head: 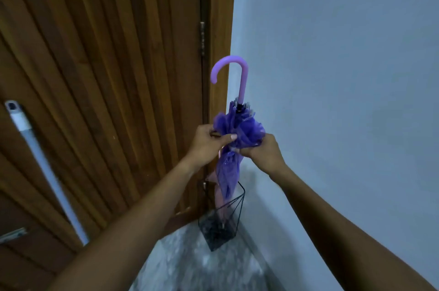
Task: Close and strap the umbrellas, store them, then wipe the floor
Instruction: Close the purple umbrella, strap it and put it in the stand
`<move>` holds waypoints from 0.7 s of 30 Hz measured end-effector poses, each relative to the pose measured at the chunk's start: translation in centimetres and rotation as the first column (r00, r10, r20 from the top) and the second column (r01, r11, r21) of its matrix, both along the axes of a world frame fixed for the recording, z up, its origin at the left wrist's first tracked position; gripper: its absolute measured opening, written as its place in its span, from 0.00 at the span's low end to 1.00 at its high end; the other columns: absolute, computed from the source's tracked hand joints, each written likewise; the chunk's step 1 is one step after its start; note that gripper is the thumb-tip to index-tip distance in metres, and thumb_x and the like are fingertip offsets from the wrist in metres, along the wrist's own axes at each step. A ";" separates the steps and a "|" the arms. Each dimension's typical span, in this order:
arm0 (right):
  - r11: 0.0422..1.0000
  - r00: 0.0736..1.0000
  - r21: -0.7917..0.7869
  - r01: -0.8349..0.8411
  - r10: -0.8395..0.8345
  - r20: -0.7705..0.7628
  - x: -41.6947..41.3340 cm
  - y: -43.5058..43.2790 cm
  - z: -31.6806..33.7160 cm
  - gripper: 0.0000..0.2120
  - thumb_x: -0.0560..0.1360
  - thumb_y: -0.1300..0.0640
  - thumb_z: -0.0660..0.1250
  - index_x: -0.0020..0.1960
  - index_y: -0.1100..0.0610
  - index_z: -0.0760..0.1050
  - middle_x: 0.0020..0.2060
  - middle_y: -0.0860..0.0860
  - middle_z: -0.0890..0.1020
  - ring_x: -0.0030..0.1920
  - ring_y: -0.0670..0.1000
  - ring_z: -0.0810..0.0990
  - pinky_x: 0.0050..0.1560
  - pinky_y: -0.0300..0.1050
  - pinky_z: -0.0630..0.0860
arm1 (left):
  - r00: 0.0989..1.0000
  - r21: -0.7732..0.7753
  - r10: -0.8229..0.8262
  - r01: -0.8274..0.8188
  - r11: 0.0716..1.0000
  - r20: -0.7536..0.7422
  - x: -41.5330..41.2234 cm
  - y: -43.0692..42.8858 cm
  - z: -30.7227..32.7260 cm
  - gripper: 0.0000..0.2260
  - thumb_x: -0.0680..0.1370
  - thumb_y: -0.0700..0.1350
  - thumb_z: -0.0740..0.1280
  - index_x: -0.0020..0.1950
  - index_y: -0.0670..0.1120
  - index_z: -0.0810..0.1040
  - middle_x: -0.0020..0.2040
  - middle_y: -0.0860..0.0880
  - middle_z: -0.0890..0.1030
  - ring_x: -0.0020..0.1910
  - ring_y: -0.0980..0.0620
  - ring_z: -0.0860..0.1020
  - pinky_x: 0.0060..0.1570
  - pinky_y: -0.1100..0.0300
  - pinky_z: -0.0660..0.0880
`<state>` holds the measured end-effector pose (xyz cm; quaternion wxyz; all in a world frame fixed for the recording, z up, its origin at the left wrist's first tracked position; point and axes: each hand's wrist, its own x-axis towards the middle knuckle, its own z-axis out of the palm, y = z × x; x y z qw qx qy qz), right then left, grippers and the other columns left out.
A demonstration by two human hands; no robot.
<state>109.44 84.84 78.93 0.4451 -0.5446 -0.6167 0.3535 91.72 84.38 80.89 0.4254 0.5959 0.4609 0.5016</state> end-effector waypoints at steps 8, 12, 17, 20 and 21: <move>0.960 0.993 -0.258 0.112 -0.120 -0.015 -0.3 16.2 -14.3 0.25 0.61 0.54 0.82 0.57 0.57 0.82 0.51 0.51 0.87 0.51 0.52 0.85 0.55 0.58 0.82 | 0.995 -0.297 0.076 -0.053 0.953 0.065 0.8 18.7 -14.6 0.07 0.76 0.37 0.72 0.39 0.38 0.81 0.33 0.48 0.82 0.33 0.55 0.81 0.38 0.62 0.77; 0.937 0.989 -0.322 0.134 -0.148 -0.018 0.2 20.1 -18.9 0.28 0.58 0.45 0.81 0.55 0.54 0.82 0.48 0.50 0.87 0.45 0.54 0.87 0.50 0.62 0.83 | 0.999 -0.358 0.021 -0.002 0.934 0.049 1.0 22.6 -19.2 0.10 0.74 0.38 0.74 0.40 0.31 0.81 0.34 0.43 0.83 0.36 0.53 0.83 0.42 0.61 0.79; 0.946 0.980 -0.265 0.186 -0.197 -0.014 -0.1 22.5 -17.4 0.22 0.61 0.46 0.80 0.51 0.55 0.82 0.43 0.52 0.87 0.42 0.57 0.86 0.47 0.61 0.83 | 0.997 -0.268 -0.022 0.039 0.963 0.069 1.2 25.6 -18.0 0.16 0.73 0.46 0.76 0.42 0.31 0.81 0.40 0.36 0.84 0.42 0.42 0.84 0.48 0.49 0.82; 0.965 0.978 -0.180 0.191 -0.203 -0.048 -0.2 23.8 -14.2 0.23 0.64 0.46 0.80 0.54 0.56 0.80 0.44 0.53 0.86 0.42 0.58 0.86 0.44 0.62 0.83 | 0.996 -0.196 -0.042 0.058 0.979 0.084 1.2 27.3 -14.2 0.18 0.70 0.52 0.76 0.43 0.35 0.82 0.44 0.38 0.85 0.48 0.42 0.85 0.51 0.48 0.82; 0.969 0.977 -0.152 0.194 -0.204 -0.056 -0.3 24.1 -13.0 0.23 0.64 0.46 0.80 0.54 0.55 0.80 0.44 0.53 0.86 0.41 0.58 0.86 0.43 0.63 0.83 | 0.995 -0.183 -0.035 0.053 0.982 0.097 1.3 27.7 -12.9 0.16 0.69 0.52 0.76 0.44 0.39 0.83 0.45 0.40 0.86 0.49 0.43 0.85 0.52 0.47 0.82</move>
